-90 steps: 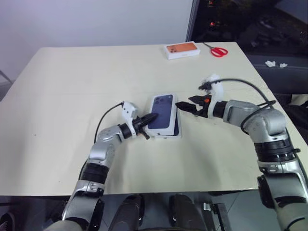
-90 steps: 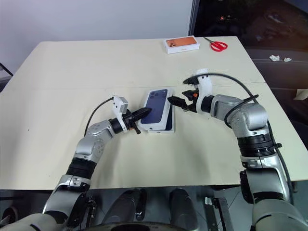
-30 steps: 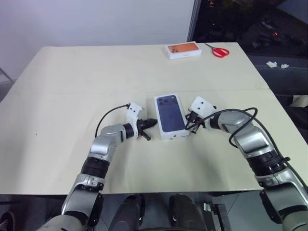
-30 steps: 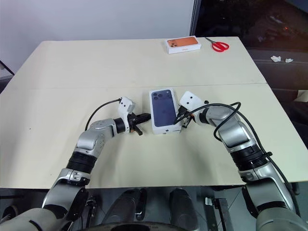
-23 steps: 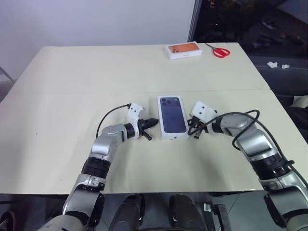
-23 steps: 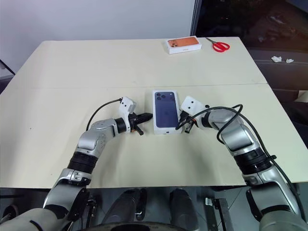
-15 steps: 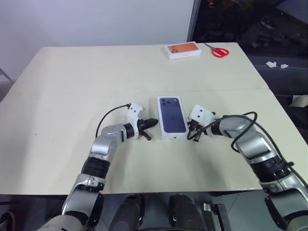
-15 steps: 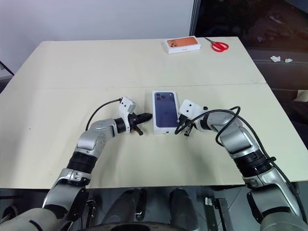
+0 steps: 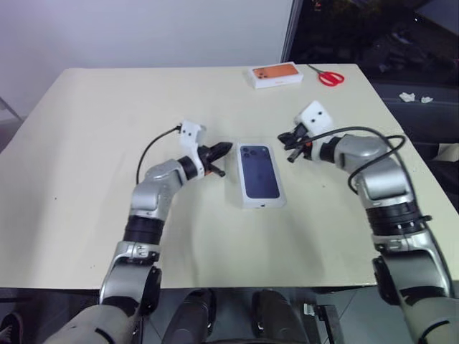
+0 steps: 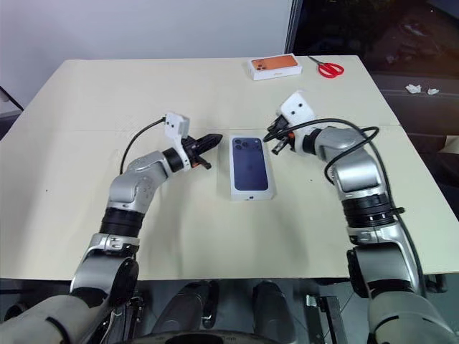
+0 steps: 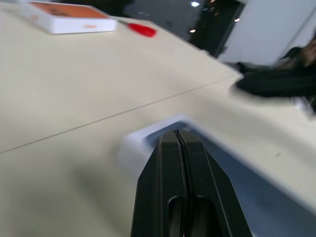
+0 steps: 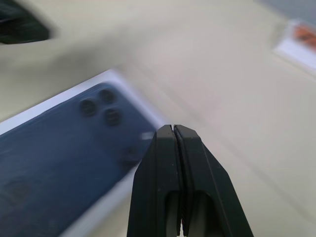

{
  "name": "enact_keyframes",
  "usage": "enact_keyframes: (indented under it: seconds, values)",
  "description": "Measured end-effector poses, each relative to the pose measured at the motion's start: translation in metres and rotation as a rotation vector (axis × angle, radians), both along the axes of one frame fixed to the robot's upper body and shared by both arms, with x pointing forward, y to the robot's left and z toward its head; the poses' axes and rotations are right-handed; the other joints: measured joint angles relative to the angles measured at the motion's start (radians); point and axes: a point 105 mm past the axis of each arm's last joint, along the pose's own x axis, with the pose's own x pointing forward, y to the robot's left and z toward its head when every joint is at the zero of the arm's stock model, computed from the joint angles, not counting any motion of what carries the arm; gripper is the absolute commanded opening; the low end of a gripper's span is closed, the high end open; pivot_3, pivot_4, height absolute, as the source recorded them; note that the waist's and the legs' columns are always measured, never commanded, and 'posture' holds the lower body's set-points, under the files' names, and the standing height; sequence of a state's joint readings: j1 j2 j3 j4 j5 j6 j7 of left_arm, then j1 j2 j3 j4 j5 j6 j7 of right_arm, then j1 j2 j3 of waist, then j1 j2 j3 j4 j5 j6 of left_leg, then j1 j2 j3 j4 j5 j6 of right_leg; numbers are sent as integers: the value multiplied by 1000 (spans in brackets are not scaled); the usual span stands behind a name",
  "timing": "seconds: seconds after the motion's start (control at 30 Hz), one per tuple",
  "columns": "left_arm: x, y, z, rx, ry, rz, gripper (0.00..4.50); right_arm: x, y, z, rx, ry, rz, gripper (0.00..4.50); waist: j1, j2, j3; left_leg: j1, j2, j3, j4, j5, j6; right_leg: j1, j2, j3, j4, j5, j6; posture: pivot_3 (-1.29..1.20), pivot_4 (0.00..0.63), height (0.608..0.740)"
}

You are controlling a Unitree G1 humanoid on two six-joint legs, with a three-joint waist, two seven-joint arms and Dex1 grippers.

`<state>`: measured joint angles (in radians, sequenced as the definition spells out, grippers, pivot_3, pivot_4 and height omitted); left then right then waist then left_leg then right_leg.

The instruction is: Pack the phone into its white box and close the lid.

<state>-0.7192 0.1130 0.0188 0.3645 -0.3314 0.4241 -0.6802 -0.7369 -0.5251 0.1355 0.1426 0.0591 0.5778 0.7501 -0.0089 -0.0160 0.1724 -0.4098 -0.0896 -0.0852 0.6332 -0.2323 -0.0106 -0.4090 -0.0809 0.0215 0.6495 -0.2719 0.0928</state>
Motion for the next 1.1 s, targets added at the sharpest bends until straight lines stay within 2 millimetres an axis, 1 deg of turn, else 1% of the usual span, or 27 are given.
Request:
enact_keyframes:
  seconds: [0.03, 0.1, 0.17, 0.27, 0.33, 0.37, 0.4, 0.47, 0.5, 0.57, 0.6, 0.63, 0.67, 0.7, 0.73, 0.77, 0.8, 0.83, 0.87, 0.9, 0.97, 1.1]
  values:
    - [-2, -7, -3, 7, 2, -18, 0, -1, 4, -6, -11, 10, 12, 56, -1, 0, 0, 0, 0, 0, 0, 0, 0, 0, 0, 0, 0, 0, 0, 0, 150, 740]
    - [-4, -15, -16, 50, 27, -44, 0, -5, 6, -17, -2, 49, 21, 56, -2, 0, 0, 0, 1, 0, 0, 0, 0, 0, 1, 0, 1, 0, 0, 0, 150, 740]
    - [-9, -19, -38, 144, 63, -77, 0, -18, 7, -40, -35, 135, 58, 56, -3, 0, 0, 1, 1, 0, -1, 0, 0, 0, 2, 0, 1, 0, 0, 0, 150, 740]
    - [-16, -15, -52, 274, 36, -124, 0, -38, 10, -52, -129, 158, 146, 56, -5, 1, -6, 5, 2, -1, -2, -3, 5, 3, 2, 0, 0, 0, 0, 0, 150, 740]
    - [-25, -11, -61, 348, -1, -163, 0, -49, 10, -60, -146, 166, 171, 56, -5, 1, -13, 14, 2, -1, -5, -4, 6, 14, 2, 0, -3, -1, 1, 0, 150, 740]
    - [-30, -9, -64, 360, -3, -178, 0, -52, 10, -61, -142, 179, 180, 56, -6, 1, -14, 20, 2, -1, -6, -5, 7, 20, 2, 0, -5, -3, 3, 0, 150, 740]
    - [-34, -5, -65, 360, -8, -185, 0, -56, 10, -63, -132, 202, 190, 56, -7, 2, -16, 22, 2, 0, -6, -6, 8, 22, 1, 0, -5, -3, 4, 0, 150, 740]
    - [-40, 5, -66, 333, 6, -182, 0, -62, 7, -61, -120, 236, 208, 56, -5, 1, -17, 21, 2, -1, -5, -6, 8, 22, 1, 0, -5, -4, 5, 0, 150, 740]
    - [-42, 9, -65, 312, 17, -176, 258, -65, 5, -61, -112, 254, 217, 14, -4, 1, -17, 21, 2, -1, -5, -6, 8, 21, 1, 0, -5, -4, 5, 0, 150, 740]
    - [-41, 21, -65, 280, 47, -145, 858, -68, 6, -60, -32, 314, 219, 584, -3, 1, -16, 18, 2, -2, -4, -6, 8, 19, 0, 0, -4, -4, 5, 0, 150, 740]
    - [-40, 30, -67, 271, 72, -119, 1246, -69, 7, -59, 9, 342, 220, 824, -3, 0, -16, 16, 2, -2, -3, -6, 8, 17, 0, 0, -4, -4, 5, 0, 150, 740]
    - [-38, 38, -66, 252, 93, -92, 1830, -69, 9, -58, 50, 358, 220, 1396, -4, 0, -15, 14, 2, -2, -3, -6, 8, 14, 0, 1, -3, -4, 5, 0, 150, 740]
    - [-36, 44, -62, 239, 92, -75, 2270, -68, 9, -56, 68, 360, 218, 1838, -4, -1, -14, 10, 2, -2, -2, -6, 8, 10, 0, 1, -2, -3, 5, 0, 150, 740]
    - [-35, 49, -56, 226, 80, -63, 2846, -65, 9, -52, 82, 350, 212, 2383, -4, 0, -14, 5, 2, -2, -1, -5, 7, 5, 0, 1, 0, -3, 4, 0, 150, 740]
    - [-35, 58, -46, 220, 51, -47, 3362, -60, 6, -45, 99, 329, 197, 2897, -3, 0, -14, 1, 2, -2, 0, -4, 6, 0, 0, 1, 1, -3, 4, 0, 150, 740]
    - [-36, 66, -39, 224, 30, -42, 3890, -56, 4, -39, 115, 309, 190, 3404, -4, -1, -14, 0, 2, -2, -1, -4, 6, -1, 0, 1, 1, -3, 4, 0, 150, 740]
    - [-39, 78, -34, 240, 13, -32, 4314, -53, 0, -29, 132, 279, 180, 3863, -5, 0, -14, 0, 2, -1, -2, -4, 6, -1, 0, 2, 1, -3, 4, 0, 150, 740]
    - [-41, 93, -30, 252, 4, -13, 4500, -50, -4, -21, 152, 249, 175, 4414, -6, 0, -14, 0, 2, -1, -3, -4, 6, -2, 0, 2, 0, -3, 4, 0, 150, 740]
    - [-45, 110, -27, 259, 5, 11, 4500, -49, -9, -15, 168, 230, 167, 4471, -6, 0, -14, 0, 2, -1, -3, -5, 6, -2, 0, 2, 0, -3, 4, 0, 150, 740]
    - [-47, 121, -28, 263, 14, 28, 4500, -48, -14, -13, 175, 225, 157, 4471, -4, 1, -14, 0, 2, -1, -3, -5, 6, -1, 0, 2, 0, -3, 4, 0, 150, 740]
    - [-59, 143, -30, 270, 31, 49, 4500, -51, -20, -11, 170, 220, 163, 4471, -4, 1, -13, 0, 2, -1, -3, -5, 6, -1, -1, 2, -1, -3, 4, 0, 150, 740]
    - [-80, 167, -42, 311, 71, 67, 4500, -63, -28, -15, 155, 227, 211, 4471, 1, 2, -12, 1, 1, -1, -2, -5, 7, 1, -2, 1, -2, -3, 3, 0, 150, 740]
